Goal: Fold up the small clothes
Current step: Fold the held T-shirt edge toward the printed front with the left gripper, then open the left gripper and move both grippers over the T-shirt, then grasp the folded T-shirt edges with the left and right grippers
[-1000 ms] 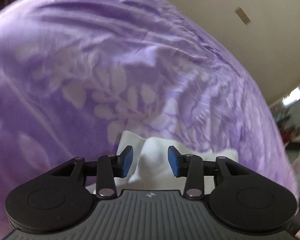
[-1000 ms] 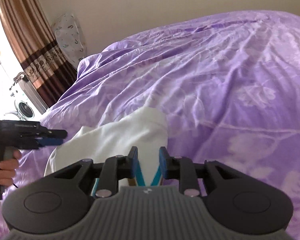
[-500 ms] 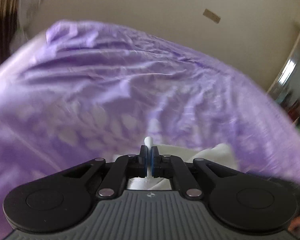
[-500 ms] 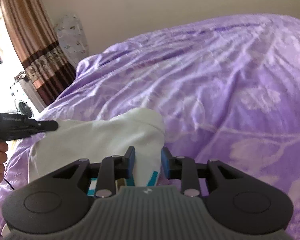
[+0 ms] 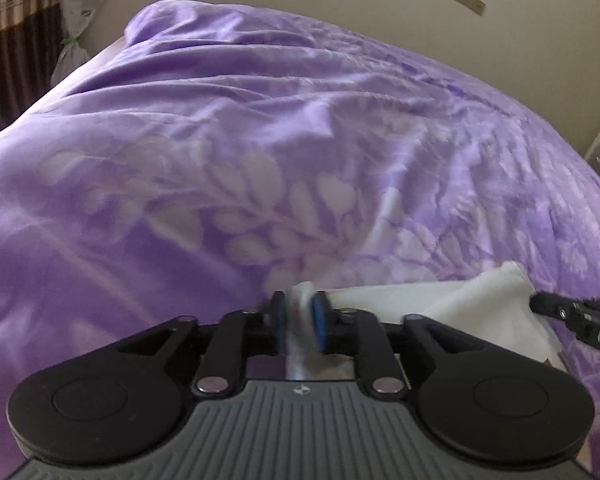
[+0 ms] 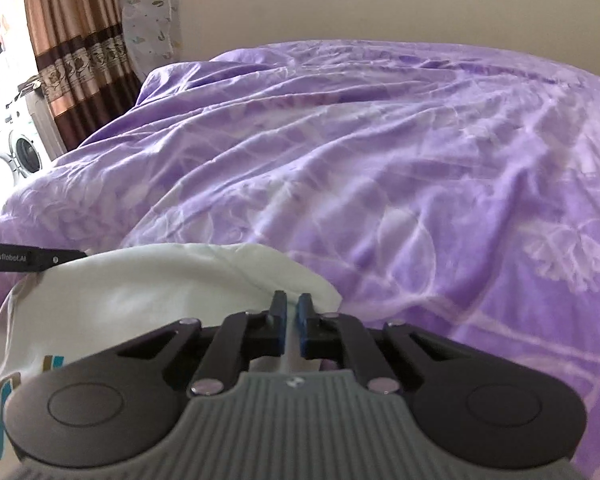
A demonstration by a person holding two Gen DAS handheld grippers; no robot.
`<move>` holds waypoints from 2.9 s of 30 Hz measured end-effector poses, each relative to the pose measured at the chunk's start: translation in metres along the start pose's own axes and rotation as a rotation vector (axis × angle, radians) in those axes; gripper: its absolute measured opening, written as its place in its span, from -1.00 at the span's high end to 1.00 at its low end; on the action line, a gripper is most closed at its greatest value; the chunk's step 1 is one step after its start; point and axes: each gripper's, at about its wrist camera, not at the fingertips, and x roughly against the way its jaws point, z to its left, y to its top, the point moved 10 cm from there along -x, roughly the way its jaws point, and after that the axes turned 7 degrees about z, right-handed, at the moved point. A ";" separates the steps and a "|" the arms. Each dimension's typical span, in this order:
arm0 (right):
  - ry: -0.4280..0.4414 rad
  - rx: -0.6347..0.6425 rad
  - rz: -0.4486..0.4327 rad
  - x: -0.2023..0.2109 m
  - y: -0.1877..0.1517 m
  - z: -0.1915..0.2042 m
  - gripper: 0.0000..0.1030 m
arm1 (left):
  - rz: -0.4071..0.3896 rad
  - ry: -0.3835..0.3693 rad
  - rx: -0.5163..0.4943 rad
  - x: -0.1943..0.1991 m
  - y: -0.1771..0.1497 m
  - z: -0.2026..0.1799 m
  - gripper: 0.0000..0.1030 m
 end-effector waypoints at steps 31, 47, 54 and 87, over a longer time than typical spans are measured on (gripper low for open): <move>0.157 -0.063 0.054 0.077 -0.104 0.044 0.65 | 0.094 0.030 0.076 0.038 -0.071 0.024 0.95; 0.174 0.052 0.053 0.163 -0.150 0.086 0.56 | 0.141 0.127 -0.136 0.155 -0.141 -0.048 0.84; 0.121 0.180 0.132 0.147 -0.202 0.105 0.48 | 0.236 0.172 -0.087 0.126 -0.199 -0.021 0.88; 0.408 -0.491 0.051 0.064 -0.097 -0.012 -0.32 | -0.037 -0.144 0.294 0.053 -0.078 0.036 -0.30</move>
